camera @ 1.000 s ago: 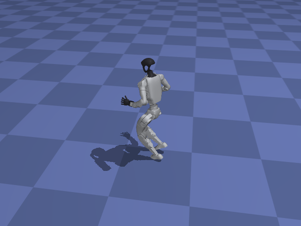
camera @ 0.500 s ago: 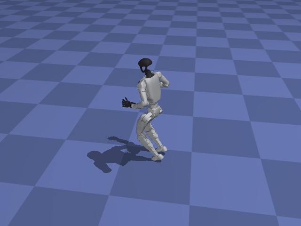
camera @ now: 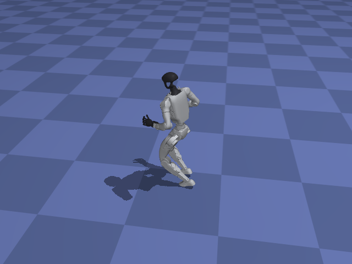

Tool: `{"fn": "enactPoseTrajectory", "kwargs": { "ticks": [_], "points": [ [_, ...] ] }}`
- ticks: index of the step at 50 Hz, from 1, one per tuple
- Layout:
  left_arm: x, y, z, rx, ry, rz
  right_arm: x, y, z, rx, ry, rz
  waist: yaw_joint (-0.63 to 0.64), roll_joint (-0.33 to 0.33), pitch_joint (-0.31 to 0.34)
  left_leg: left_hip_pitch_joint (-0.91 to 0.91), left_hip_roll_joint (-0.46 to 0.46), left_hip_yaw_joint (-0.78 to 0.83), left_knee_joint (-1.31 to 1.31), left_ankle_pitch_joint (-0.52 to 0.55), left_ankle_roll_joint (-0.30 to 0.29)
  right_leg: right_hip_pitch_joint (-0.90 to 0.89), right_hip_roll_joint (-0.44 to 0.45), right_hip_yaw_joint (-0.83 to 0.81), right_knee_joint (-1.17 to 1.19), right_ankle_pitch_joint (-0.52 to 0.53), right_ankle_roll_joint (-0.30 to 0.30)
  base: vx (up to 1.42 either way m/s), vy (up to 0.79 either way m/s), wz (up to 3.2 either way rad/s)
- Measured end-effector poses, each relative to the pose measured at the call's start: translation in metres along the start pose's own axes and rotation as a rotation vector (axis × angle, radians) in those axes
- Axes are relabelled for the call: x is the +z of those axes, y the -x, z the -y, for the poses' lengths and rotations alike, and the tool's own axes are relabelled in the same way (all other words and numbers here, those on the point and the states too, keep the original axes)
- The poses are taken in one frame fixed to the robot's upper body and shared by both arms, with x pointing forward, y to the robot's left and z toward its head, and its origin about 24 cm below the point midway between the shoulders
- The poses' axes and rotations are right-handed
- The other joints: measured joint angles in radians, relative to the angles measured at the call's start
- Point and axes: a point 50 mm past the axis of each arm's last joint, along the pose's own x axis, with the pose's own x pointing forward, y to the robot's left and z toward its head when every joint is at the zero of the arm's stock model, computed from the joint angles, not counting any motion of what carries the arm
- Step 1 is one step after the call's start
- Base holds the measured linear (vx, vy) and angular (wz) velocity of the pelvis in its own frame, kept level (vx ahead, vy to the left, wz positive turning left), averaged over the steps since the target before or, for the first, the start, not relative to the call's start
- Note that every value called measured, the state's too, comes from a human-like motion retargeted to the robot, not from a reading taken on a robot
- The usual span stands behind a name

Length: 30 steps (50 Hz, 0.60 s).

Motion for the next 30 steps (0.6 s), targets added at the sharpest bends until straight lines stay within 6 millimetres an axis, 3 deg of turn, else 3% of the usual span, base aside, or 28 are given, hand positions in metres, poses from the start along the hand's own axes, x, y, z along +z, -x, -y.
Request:
{"fn": "enactPoseTrajectory", "kwargs": {
  "ticks": [2,7,10,18,30],
  "points": [
    [0.004,-0.004,0.0,0.004,-0.001,0.027,-0.001,0.002,-0.001,-0.008,-0.003,-0.011,-0.006,-0.008,0.001,0.009,-0.009,0.007,-0.051,0.021,-0.002,0.003,-0.008,0.003,-0.023,0.022,0.001,-0.15,-0.02,0.07],
    [0.004,0.002,0.005,0.002,0.046,0.011,-0.006,0.011,-0.008,0.006,-0.051,-0.054,-0.01,-0.026,-0.03,-0.027,-0.006,0.024,-0.179,0.236,-0.065,0.014,-0.01,0.011,-0.144,0.189,0.052,-0.17,-0.02,-0.01],
    [0.001,0.005,0.005,0.007,0.06,-0.015,-0.007,0.011,-0.01,0.01,-0.058,-0.058,0.004,-0.027,-0.041,-0.074,0.001,0.021,-0.17,0.257,-0.072,0.001,-0.004,0.007,-0.173,0.209,0.062,-0.19,-0.01,-0.2],
    [-0.012,0.011,0.002,0.027,0.018,-0.074,-0.014,0.005,-0.004,0.004,-0.003,-0.054,0.044,0.0,-0.024,-0.101,0.006,-0.026,-0.057,0.147,-0.035,-0.006,0.012,0.012,-0.143,0.077,0.039,-0.16,0.01,-0.27],
    [-0.037,0.021,0.001,-0.027,-0.106,-0.138,-0.04,0.014,-0.008,0.069,0.086,-0.147,0.05,-0.001,0.031,0.044,-0.084,-0.062,-0.106,0.042,-0.036,0.079,-0.097,0.023,-0.012,-0.139,-0.019,-0.04,0.01,-0.05]
  ]
}}
